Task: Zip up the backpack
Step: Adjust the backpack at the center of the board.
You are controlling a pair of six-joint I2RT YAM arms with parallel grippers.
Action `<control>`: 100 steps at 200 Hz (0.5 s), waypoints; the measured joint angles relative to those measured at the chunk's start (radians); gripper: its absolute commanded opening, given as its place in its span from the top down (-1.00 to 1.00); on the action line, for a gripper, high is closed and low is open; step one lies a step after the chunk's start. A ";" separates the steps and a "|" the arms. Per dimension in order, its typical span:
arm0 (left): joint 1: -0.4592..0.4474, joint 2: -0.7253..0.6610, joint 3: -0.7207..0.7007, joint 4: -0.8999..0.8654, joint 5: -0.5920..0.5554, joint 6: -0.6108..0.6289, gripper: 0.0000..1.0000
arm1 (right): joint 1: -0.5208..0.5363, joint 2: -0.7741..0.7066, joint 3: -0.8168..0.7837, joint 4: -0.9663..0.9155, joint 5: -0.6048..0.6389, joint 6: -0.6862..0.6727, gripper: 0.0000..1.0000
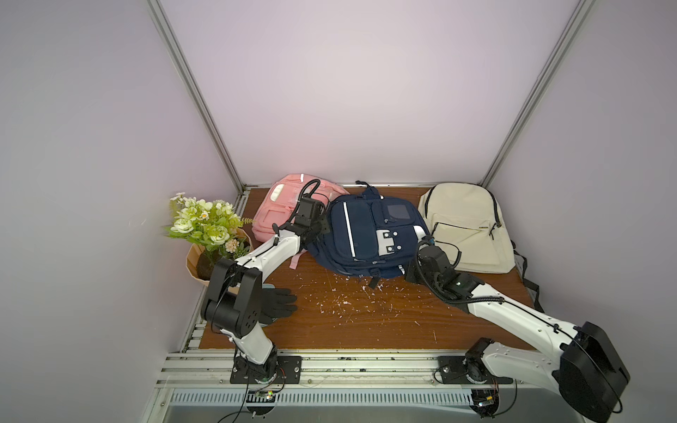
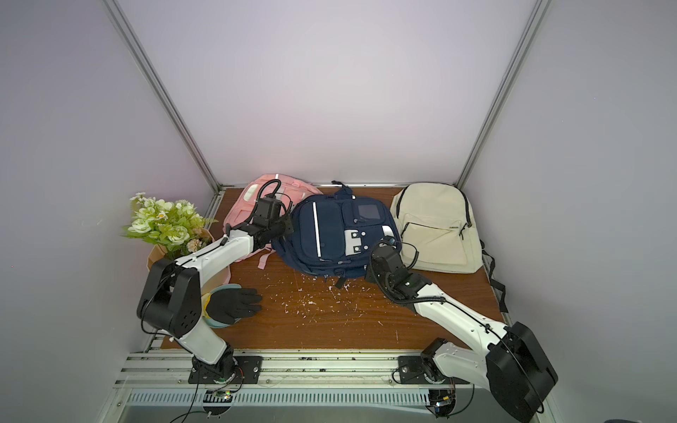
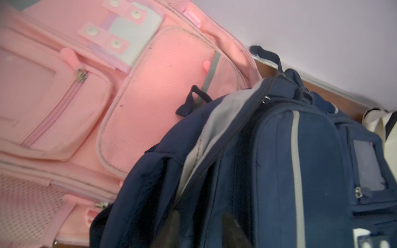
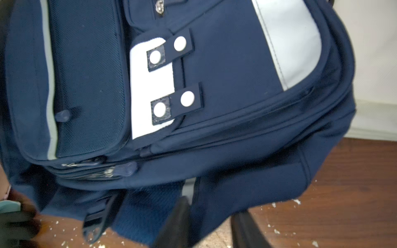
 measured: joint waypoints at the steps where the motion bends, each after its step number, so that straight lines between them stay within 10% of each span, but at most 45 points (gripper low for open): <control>1: 0.000 -0.003 -0.004 0.000 -0.001 -0.003 -0.42 | 0.000 0.000 0.000 -0.001 0.000 -0.003 -0.20; 52: 0.001 -0.343 -0.282 -0.002 -0.044 -0.023 -0.82 | 0.014 0.020 0.096 -0.013 0.013 -0.196 -0.48; 100: -0.044 -0.381 -0.435 0.049 0.037 -0.045 -0.98 | 0.149 0.156 0.098 0.106 -0.008 -0.372 -0.55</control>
